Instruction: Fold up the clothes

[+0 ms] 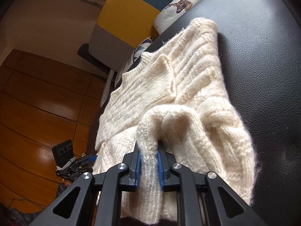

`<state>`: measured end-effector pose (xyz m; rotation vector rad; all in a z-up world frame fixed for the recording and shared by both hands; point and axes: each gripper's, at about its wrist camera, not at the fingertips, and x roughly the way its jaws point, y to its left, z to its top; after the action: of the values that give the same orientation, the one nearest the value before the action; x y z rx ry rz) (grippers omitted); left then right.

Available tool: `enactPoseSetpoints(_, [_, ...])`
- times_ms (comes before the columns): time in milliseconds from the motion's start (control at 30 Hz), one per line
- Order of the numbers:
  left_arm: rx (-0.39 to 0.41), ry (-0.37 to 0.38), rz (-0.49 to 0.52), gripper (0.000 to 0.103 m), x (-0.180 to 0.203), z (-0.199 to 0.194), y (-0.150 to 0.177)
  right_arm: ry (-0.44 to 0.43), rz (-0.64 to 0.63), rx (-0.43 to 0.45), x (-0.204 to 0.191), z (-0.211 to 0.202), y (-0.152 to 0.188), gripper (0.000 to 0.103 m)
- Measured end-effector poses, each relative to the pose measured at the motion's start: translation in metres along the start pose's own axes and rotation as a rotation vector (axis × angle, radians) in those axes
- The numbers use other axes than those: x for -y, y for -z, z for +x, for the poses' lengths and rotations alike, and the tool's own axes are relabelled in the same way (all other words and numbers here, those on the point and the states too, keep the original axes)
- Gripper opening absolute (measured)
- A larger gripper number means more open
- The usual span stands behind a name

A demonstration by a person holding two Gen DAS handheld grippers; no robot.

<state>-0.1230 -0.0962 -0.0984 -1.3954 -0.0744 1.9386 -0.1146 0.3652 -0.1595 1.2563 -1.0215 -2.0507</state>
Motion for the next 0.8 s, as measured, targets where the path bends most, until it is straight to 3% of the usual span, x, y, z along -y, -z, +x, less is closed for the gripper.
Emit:
enactPoseSetpoints(33, [0.001, -0.014, 0.019, 0.067, 0.002, 0.003, -0.001, -0.001, 0.001, -0.002, 0.001, 0.0, 0.0, 0.015])
enactPoseSetpoints(100, [0.024, -0.027, 0.009, 0.007, 0.003, 0.001, 0.0, 0.002, -0.001, -0.004, 0.002, 0.0, 0.001, 0.015])
enactPoseSetpoints(233, [0.082, -0.066, 0.02, 0.007, 0.012, -0.008, 0.017, 0.019, -0.013, -0.013, -0.004, 0.01, -0.004, 0.015])
enactPoseSetpoints(400, [0.244, -0.039, -0.044, 0.006, 0.022, -0.037, 0.039, 0.046, -0.053, 0.001, -0.015, 0.007, 0.002, 0.015])
enactPoseSetpoints(600, [0.551, 0.057, -0.198, 0.006, 0.021, -0.101, 0.065, -0.047, -0.09, 0.072, -0.04, -0.015, 0.012, 0.015])
enactPoseSetpoints(800, [0.694, 0.051, -0.243, 0.006, 0.004, -0.14, 0.059, -0.125, -0.118, 0.12, -0.069, -0.025, -0.001, 0.015])
